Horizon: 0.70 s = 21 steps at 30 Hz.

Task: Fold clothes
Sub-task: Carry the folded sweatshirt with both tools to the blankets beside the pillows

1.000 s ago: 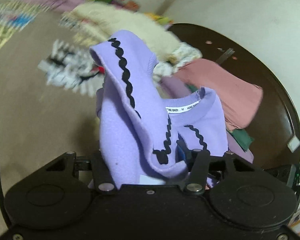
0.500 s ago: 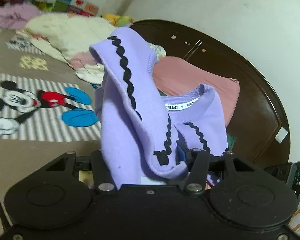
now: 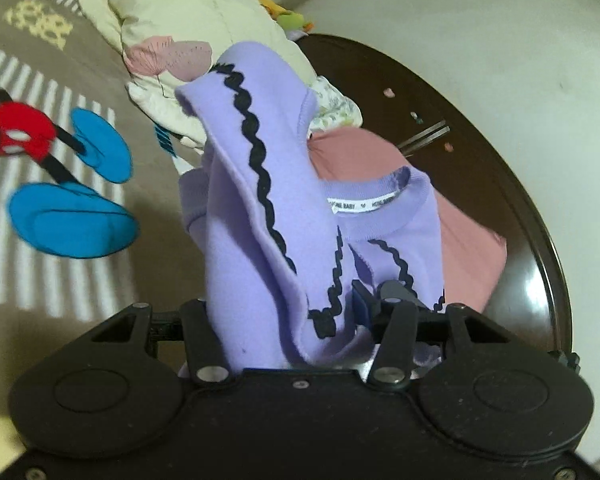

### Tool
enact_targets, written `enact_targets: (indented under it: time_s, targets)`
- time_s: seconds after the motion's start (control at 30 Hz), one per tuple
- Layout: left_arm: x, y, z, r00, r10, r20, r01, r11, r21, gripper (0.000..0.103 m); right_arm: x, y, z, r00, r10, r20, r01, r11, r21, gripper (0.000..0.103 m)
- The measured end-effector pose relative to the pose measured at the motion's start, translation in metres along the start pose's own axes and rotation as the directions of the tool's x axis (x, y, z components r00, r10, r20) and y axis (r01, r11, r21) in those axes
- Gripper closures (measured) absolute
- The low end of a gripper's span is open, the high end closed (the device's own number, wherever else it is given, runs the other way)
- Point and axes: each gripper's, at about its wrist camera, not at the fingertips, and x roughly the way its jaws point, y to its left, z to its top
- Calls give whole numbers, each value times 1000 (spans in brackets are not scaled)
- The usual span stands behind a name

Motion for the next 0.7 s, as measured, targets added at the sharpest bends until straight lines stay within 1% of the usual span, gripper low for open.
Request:
enact_targets:
  time_s: [0.07, 0.1, 0.13, 0.17, 0.2, 0.23, 0.27, 0.3, 0.33, 0.4, 0.5, 0.57, 0.63, 0.7]
  targets:
    - [23, 8, -4, 1000, -3, 12, 3, 999, -36, 52, 10, -18, 17, 1000, 1, -16, -1, 1000, -6, 51]
    - [41, 16, -9, 1000, 22, 8, -21, 999, -25, 50, 16, -29, 23, 1000, -5, -26, 5, 1000, -2, 51]
    - [61, 28, -17, 995, 75, -70, -78, 996, -46, 34, 24, -45, 26, 999, -27, -33, 27, 1000, 5, 50]
    - [81, 41, -25, 981, 125, -149, -135, 989, -61, 27, 36, -63, 22, 995, -89, -50, 90, 996, 19, 40]
    - [100, 53, -32, 959, 171, -225, -191, 979, -72, 32, 48, -82, 14, 982, -173, -75, 176, 984, 35, 27]
    - [97, 49, -33, 968, 157, -197, -171, 984, -59, 25, 62, -103, 5, 953, -272, -132, 281, 958, 56, 33]
    - [94, 46, -34, 975, 142, -170, -152, 987, -45, 21, 72, -118, -5, 927, -336, -169, 348, 936, 48, 37]
    - [90, 46, -34, 975, 140, -174, -151, 987, -51, 21, 72, -120, -11, 930, -337, -145, 344, 939, 23, 36]
    - [86, 47, -33, 974, 139, -178, -151, 987, -57, 20, 69, -116, -13, 939, -320, -125, 324, 946, 6, 35]
    - [79, 49, -32, 973, 135, -187, -150, 986, -69, 20, 65, -112, -13, 945, -302, -121, 303, 953, -13, 34]
    - [57, 53, -26, 974, 133, -183, -151, 985, -86, 20, 49, -111, -13, 952, -290, -102, 292, 956, 10, 34]
    - [37, 50, -23, 973, 139, -183, -155, 985, -73, 20, 35, -104, -12, 953, -290, -88, 293, 956, 15, 33]
    - [10, 43, -23, 970, 165, -180, -170, 985, -18, 20, 21, -94, -13, 949, -303, -84, 304, 953, -4, 28]
    - [-24, 31, -20, 971, 179, -160, -171, 983, 63, 20, 5, -80, -10, 943, -320, -95, 316, 947, -54, 28]
